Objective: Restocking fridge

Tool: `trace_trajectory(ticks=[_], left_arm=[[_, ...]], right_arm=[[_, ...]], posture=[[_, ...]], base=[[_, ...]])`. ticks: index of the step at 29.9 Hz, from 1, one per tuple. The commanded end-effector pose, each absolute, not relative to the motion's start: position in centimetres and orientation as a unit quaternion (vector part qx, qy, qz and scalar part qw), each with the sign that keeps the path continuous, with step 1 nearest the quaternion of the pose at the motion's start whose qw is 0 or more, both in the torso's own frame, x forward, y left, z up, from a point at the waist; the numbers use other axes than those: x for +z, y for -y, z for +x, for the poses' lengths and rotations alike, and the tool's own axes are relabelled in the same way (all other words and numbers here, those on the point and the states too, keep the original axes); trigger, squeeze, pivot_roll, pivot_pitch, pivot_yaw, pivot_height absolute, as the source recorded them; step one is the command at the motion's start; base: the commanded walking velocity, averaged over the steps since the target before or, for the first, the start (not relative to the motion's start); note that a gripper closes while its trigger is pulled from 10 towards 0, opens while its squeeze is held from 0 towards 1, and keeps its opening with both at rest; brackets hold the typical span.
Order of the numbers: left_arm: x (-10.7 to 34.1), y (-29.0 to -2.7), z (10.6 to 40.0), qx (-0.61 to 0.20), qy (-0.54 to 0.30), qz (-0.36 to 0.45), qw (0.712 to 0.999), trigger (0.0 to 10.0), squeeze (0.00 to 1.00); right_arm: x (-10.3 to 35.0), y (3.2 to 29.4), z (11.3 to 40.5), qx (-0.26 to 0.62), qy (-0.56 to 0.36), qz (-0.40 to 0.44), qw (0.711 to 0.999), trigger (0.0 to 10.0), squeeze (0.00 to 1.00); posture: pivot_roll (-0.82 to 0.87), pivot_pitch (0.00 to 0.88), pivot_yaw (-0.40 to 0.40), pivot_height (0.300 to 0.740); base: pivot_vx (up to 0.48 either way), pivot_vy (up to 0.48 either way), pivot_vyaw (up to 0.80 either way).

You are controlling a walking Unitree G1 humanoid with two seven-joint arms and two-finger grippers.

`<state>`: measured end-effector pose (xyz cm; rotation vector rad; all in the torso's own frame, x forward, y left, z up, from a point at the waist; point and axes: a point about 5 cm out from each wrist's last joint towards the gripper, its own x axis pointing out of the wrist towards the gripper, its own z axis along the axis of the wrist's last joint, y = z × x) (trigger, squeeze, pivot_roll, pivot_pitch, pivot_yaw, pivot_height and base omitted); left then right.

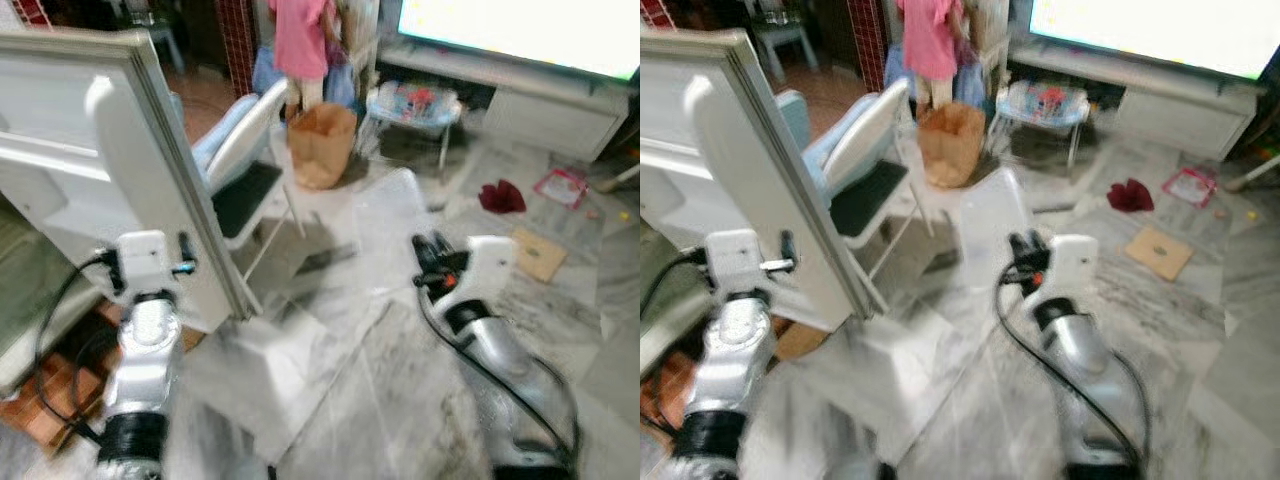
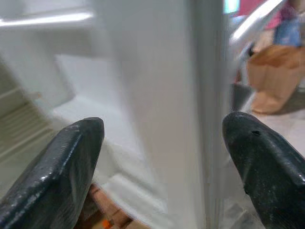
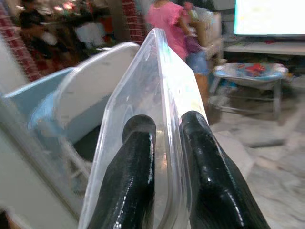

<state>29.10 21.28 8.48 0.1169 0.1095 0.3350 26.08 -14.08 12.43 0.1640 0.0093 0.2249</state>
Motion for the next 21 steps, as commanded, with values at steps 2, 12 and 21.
trace_trajectory(ticks=[2,12,21], left_arm=[[8.5,-20.3,29.3,0.156,-0.055,0.048,0.985,10.0,0.0],[9.2,-20.4,30.2,0.149,-0.041,0.06,0.986,10.0,0.0],[8.7,-19.5,30.5,0.129,-0.055,0.045,0.989,10.0,0.0]], right_arm=[[12.4,15.1,26.0,0.097,-0.005,0.073,0.993,10.0,0.0],[12.2,15.3,25.8,0.095,-0.009,0.067,0.993,10.0,0.0],[12.1,15.3,25.7,0.092,-0.009,0.066,0.994,10.0,0.0]], posture=[[-0.06,0.065,-0.001,0.74],[-0.06,0.066,0.0,0.74],[-0.06,0.068,0.002,0.74]], base=[[0.296,0.379,0.0],[0.204,0.302,0.0],[0.0,0.0,0.0]])
